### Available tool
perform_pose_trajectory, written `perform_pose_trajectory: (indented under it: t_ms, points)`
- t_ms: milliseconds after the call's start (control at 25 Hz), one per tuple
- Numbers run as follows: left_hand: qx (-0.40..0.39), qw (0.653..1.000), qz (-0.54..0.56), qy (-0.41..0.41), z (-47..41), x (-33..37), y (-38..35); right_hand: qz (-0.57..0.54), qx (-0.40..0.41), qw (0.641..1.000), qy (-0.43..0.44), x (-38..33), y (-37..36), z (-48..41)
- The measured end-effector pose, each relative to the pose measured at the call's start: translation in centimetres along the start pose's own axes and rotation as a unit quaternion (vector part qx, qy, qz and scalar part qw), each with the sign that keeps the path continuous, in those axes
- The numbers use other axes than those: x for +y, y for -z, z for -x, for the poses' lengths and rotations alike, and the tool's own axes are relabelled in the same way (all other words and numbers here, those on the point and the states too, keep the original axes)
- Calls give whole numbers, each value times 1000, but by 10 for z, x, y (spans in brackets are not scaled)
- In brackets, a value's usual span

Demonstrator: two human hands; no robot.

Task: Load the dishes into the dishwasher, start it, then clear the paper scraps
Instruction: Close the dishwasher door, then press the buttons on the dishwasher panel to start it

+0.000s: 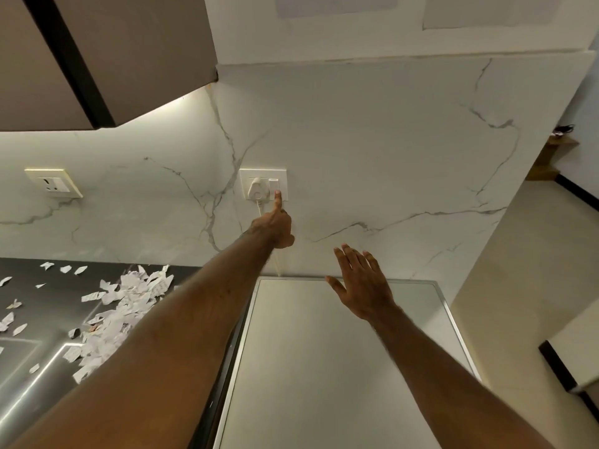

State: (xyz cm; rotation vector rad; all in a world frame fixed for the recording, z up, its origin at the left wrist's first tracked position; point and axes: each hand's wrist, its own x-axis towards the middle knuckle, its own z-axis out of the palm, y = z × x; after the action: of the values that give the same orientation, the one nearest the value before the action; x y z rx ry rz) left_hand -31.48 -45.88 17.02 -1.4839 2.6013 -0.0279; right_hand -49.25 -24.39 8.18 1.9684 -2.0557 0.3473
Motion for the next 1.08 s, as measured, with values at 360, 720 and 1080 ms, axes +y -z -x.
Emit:
perform_pose_trajectory:
  t_ms: [360,720,1080]
  points:
    - [28,998,45,-15,47,-1,-13,-7,-8,1000,-8,-14,-2,19]
    - [-58,995,77,-5,202,26,-97,-76,-75,994,19,-54,-15,101]
    - [-187,974,126,31,392,13,-215,-66,-358,930,-44,-150,-47,246]
